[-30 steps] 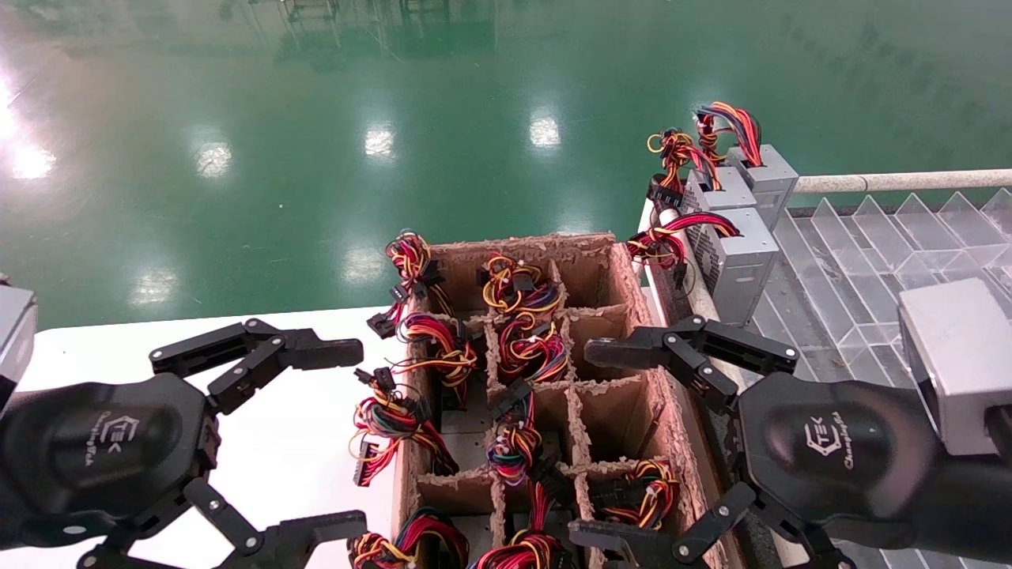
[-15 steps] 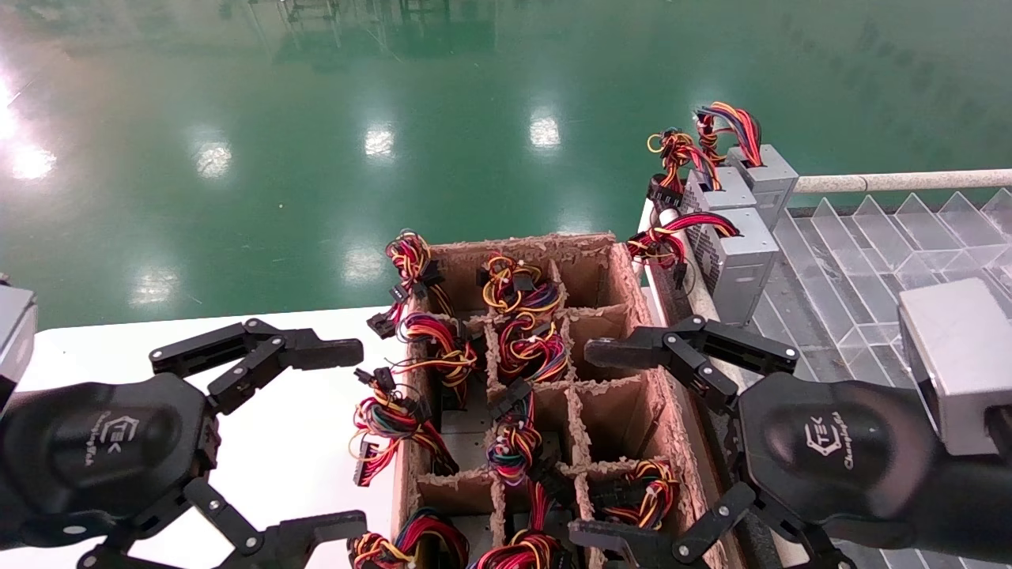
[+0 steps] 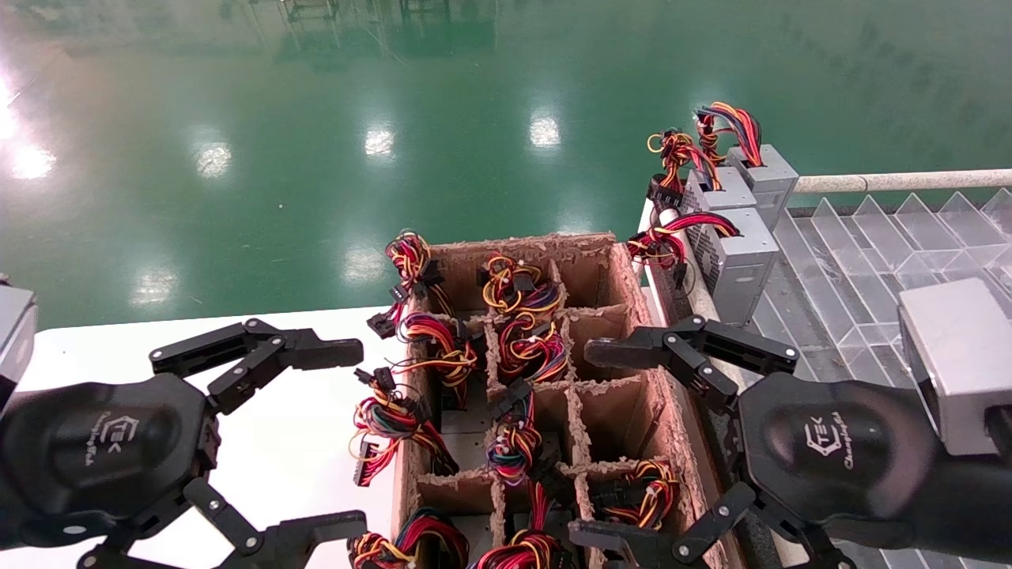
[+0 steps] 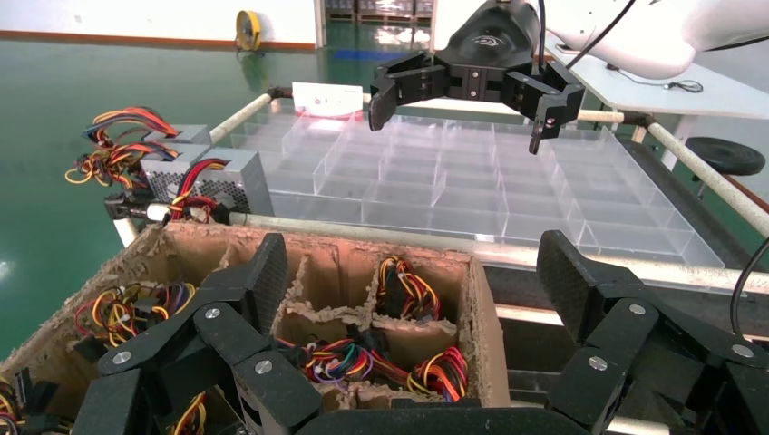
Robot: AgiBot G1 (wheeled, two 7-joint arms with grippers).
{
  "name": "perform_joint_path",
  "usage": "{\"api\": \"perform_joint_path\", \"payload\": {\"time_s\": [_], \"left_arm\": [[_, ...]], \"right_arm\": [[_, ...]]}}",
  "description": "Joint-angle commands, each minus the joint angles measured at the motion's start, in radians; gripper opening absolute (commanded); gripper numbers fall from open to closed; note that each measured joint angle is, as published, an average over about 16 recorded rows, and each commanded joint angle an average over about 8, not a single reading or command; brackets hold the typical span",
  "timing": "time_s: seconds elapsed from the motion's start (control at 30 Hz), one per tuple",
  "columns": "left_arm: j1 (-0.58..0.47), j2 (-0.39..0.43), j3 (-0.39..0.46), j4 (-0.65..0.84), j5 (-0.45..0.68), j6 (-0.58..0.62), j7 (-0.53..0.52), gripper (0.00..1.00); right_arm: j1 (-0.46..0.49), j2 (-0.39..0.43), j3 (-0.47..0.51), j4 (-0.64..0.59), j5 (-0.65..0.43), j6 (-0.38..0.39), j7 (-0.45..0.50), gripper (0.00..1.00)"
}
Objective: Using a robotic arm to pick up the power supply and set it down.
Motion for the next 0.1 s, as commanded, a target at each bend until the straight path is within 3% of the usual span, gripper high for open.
{"api": "perform_joint_path", "payload": {"time_s": [0.03,0.1], "left_arm": [[0.0,0.0,0.0,0.0,0.0,0.0,0.0,1.0],[0.0,0.0,0.0,0.0,0.0,0.0,0.0,1.0]], "right_arm": [[0.0,0.0,0.0,0.0,0.0,0.0,0.0,1.0],[0.0,0.0,0.0,0.0,0.0,0.0,0.0,1.0]]}}
